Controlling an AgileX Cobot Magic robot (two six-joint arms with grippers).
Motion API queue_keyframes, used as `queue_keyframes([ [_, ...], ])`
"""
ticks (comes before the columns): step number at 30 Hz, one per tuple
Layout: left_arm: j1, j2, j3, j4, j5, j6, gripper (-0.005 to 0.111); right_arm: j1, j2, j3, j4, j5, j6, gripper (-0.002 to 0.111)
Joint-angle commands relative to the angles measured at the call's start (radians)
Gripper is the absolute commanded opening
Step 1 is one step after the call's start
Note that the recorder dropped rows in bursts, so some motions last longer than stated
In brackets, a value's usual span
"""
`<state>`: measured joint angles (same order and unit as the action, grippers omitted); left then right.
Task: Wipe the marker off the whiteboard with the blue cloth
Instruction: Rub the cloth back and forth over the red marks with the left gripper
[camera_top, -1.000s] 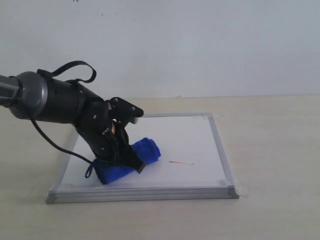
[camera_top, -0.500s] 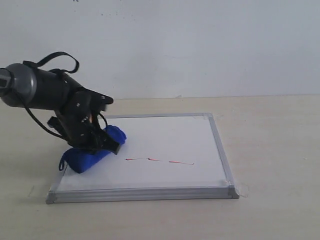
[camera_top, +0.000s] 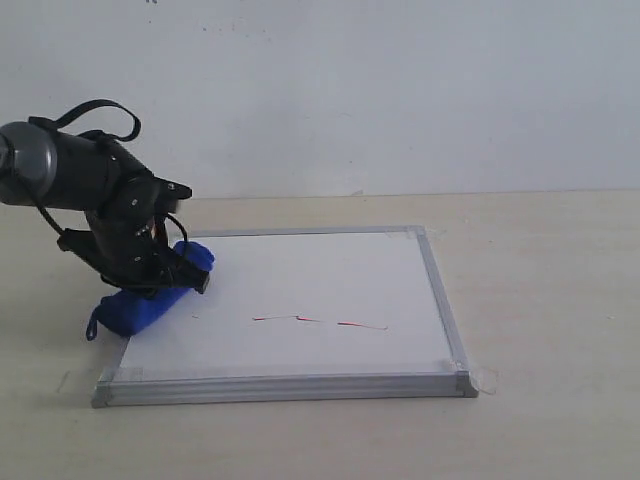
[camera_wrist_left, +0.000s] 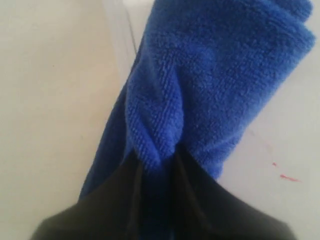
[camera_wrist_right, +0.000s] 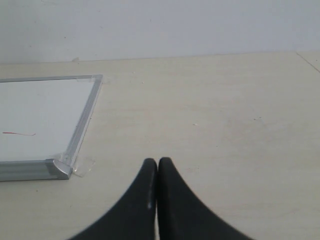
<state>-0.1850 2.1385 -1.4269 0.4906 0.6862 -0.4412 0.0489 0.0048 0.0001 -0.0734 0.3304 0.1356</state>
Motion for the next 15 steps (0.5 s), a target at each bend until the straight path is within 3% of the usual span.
queue_keyframes([
  [1, 0.002, 0.011, 0.008, -0.159, 0.041, 0.150, 0.004, -0.008, -0.005, 0.000, -0.008, -0.009, 0.000, 0.000],
  [5, -0.079, 0.011, 0.008, -0.287, -0.007, 0.274, 0.004, -0.008, -0.005, 0.000, -0.008, -0.009, 0.000, 0.000],
  [10, -0.184, 0.017, 0.008, -0.249, 0.005, 0.341, 0.004, -0.008, -0.005, 0.000, -0.008, -0.009, 0.000, 0.000],
  [13, -0.189, 0.017, 0.008, -0.203, -0.005, 0.334, 0.004, -0.008, -0.005, 0.000, -0.008, -0.009, 0.000, 0.000],
  [15, -0.161, 0.017, 0.008, -0.138, -0.033, 0.245, 0.004, -0.008, -0.005, 0.000, -0.008, -0.009, 0.000, 0.000],
])
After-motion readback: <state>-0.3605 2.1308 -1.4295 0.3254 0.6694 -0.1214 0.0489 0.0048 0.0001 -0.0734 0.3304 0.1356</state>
